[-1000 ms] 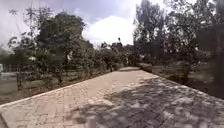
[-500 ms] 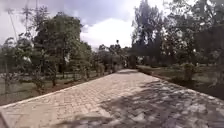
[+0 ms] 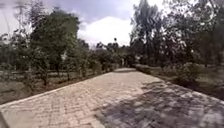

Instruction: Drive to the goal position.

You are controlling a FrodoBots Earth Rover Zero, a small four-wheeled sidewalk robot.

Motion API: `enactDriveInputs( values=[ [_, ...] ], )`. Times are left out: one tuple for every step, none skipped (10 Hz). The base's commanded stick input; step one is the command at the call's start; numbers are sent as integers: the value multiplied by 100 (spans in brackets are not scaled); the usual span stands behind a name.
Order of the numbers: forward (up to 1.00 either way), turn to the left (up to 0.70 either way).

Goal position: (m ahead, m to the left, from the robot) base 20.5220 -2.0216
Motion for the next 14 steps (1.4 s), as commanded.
enactDriveInputs(
  values=[
    [70, 0],
    [70, 0],
    [70, 0],
    [70, -14],
    [70, -32],
    [70, -35],
    [70, -35],
    [70, -18],
    [70, 0],
    [70, 0],
    [70, 0],
    [70, 0],
    [70, 0],
    [70, 0]
  ],
)
